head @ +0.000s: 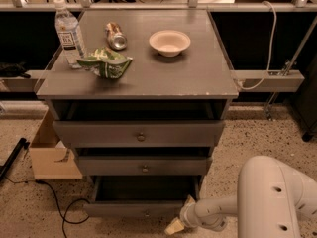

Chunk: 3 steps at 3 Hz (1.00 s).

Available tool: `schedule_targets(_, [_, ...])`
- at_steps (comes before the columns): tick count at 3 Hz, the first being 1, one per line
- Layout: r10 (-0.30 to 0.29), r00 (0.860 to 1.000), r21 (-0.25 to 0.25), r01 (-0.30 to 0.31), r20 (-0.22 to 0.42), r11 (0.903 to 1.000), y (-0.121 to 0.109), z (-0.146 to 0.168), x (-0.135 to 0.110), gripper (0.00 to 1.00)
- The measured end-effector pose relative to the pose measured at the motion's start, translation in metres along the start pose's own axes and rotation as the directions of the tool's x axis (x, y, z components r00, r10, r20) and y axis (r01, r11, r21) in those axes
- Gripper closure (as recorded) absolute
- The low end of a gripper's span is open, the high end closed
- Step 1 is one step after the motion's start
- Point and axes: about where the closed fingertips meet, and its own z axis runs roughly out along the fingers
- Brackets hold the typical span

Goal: Open bottom drawer

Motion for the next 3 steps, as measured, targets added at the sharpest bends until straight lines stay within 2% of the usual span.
schedule_targets(1, [0.000,1.000,0.000,0.000,0.000,1.0000,0.000,-0.001,0.000,0.00])
schedule_targets(2, [0.011,1.000,-0.006,-0.011,-0.002,0.9999,0.010,-0.007,0.012,0.00])
schedule_targets(3, [0.004,1.000,-0.009,-0.004,-0.010,0.9999,0.014,-0.008,0.014,0.00])
